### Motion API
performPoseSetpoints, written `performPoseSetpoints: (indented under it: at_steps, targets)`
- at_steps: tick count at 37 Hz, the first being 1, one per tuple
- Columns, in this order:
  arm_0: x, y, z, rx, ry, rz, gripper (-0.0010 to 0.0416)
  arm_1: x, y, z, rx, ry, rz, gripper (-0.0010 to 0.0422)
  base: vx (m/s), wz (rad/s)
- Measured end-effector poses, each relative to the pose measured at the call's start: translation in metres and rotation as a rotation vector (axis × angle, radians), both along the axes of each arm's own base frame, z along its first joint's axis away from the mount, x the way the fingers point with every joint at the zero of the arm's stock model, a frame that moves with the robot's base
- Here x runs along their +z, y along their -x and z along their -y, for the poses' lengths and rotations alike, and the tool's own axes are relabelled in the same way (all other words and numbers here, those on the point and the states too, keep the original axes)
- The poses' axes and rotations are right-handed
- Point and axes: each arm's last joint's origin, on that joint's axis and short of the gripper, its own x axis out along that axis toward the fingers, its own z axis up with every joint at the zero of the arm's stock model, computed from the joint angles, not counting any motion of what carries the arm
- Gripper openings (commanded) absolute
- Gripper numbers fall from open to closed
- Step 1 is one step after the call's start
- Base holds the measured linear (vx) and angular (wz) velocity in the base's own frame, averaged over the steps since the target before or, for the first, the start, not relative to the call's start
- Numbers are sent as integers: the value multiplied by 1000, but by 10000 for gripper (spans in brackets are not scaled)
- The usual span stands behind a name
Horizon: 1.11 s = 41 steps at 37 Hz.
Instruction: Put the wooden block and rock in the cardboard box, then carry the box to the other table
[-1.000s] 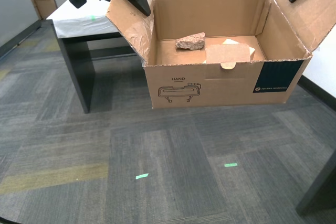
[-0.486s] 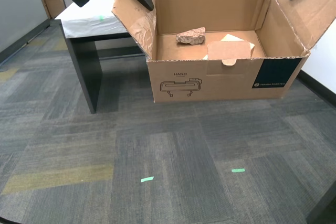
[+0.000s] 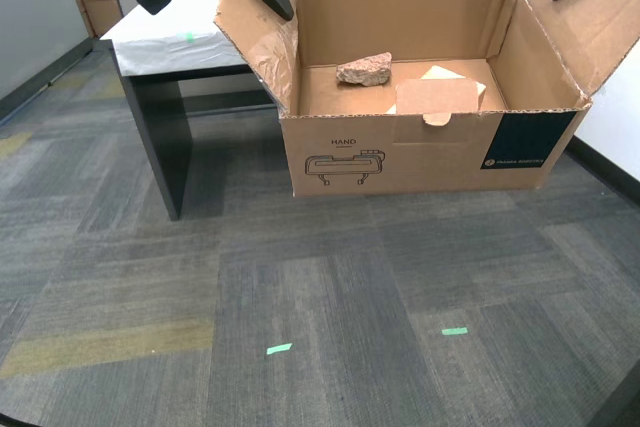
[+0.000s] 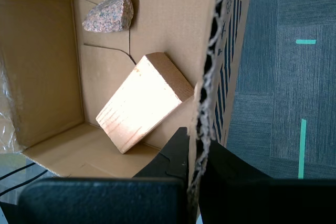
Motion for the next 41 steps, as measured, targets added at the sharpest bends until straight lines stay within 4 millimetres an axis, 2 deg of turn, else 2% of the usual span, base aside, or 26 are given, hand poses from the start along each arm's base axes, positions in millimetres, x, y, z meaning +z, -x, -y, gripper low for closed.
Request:
performPoseSetpoints:
  at_steps: [41]
  targets:
    - [-1, 1, 0, 22, 13, 0, -1, 0, 1, 2, 21, 12, -17, -1, 122, -37]
